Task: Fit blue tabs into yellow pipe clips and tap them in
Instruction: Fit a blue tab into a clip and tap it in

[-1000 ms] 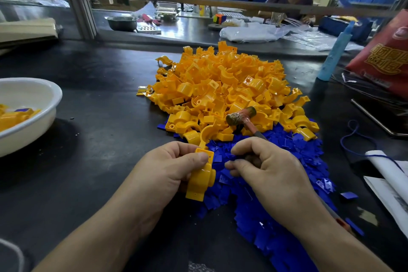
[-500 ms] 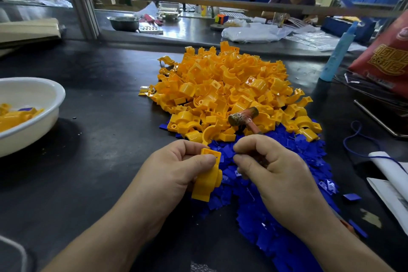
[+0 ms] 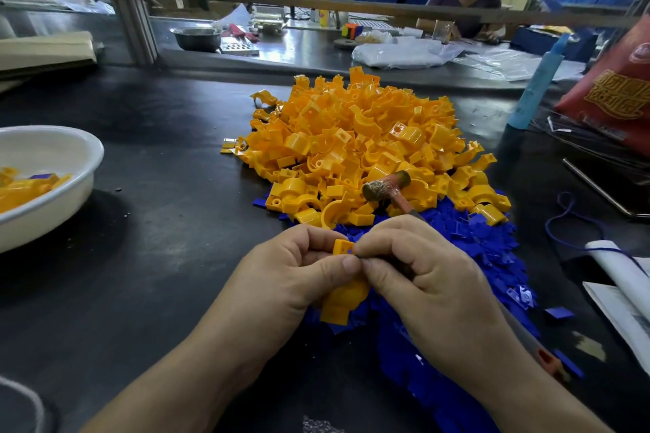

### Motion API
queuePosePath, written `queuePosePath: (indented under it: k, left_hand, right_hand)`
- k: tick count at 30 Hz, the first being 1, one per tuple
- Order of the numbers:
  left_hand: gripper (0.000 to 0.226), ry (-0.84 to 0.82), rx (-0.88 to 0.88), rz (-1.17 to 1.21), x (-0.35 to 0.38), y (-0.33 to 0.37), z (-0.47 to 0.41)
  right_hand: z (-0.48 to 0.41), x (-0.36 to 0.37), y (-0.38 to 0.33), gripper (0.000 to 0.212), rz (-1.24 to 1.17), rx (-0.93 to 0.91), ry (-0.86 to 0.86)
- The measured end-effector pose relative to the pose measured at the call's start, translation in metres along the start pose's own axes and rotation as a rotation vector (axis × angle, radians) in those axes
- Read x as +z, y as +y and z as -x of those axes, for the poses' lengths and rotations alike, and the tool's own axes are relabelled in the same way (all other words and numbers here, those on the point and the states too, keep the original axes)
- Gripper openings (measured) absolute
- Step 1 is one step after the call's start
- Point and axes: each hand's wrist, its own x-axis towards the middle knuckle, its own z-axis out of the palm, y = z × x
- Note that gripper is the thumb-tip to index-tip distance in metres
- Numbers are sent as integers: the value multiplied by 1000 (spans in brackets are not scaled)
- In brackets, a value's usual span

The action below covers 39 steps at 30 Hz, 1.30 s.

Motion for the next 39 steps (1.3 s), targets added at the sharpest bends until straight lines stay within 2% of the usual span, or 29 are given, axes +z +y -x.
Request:
queuePosePath:
  k: [6, 9, 12, 15, 22, 26, 33, 39]
  left_hand:
    - [35, -57, 1, -5, 2, -1, 2]
    - [27, -55, -9, 3, 1, -2, 2]
    - [30, -56, -12, 24, 1, -1, 3]
    - [35, -55, -12, 46, 2, -2, 3]
    - [34, -8, -14, 91, 2, -6, 0]
    - [28, 92, 98, -56, 5, -8, 1]
    - [21, 73, 164, -113, 6, -4, 4]
    - [23, 84, 230, -186, 8, -4, 6]
  right_hand:
    - [1, 1, 4, 15, -73, 140, 21]
    - [0, 1, 5, 30, -246, 277, -2]
    - [-2, 0, 7, 24, -440, 348, -58]
    - [-1, -1, 8, 19, -518, 364, -76]
    - [0, -1, 8, 19, -533, 359, -63]
    - [0, 1, 8, 20, -515, 360, -19]
    - [0, 1, 12, 30, -700, 453, -8]
    - [1, 1, 11, 36, -645, 425, -10]
